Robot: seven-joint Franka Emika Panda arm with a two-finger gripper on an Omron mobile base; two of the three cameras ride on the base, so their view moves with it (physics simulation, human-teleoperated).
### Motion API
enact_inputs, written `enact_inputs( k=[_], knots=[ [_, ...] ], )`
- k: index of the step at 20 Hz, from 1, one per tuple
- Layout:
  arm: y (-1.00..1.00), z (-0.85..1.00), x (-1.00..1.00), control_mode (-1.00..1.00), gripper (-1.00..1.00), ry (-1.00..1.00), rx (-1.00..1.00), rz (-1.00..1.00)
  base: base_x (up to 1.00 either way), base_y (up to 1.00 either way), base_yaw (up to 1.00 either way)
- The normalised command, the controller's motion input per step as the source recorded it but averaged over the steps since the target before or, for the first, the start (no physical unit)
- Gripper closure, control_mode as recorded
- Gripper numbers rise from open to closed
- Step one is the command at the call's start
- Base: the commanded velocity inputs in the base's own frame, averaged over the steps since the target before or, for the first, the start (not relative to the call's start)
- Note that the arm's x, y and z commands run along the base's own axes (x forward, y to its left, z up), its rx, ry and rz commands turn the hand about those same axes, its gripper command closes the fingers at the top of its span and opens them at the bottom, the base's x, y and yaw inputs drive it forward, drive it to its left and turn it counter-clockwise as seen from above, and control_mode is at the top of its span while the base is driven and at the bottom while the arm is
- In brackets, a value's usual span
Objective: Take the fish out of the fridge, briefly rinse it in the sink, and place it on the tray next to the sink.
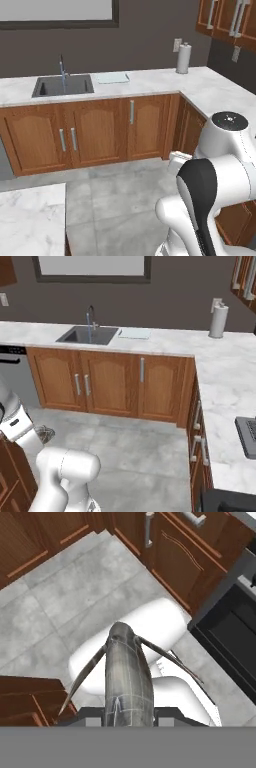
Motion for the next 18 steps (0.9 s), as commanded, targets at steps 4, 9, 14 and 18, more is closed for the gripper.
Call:
enact_inputs(
  k=[4,9,14,18],
  knots=[
    [0.00,0.00,0.00,1.00,1.00,0.00,0.00,0.00,1.00,-0.08,0.10],
    [0.00,0.00,0.00,1.00,1.00,0.00,0.00,0.00,1.00,-0.08,0.10],
    [0.00,0.00,0.00,1.00,1.00,0.00,0.00,0.00,1.00,-0.04,0.10],
    [0.00,0.00,0.00,1.00,1.00,0.00,0.00,0.00,1.00,0.00,0.10]
  ],
)
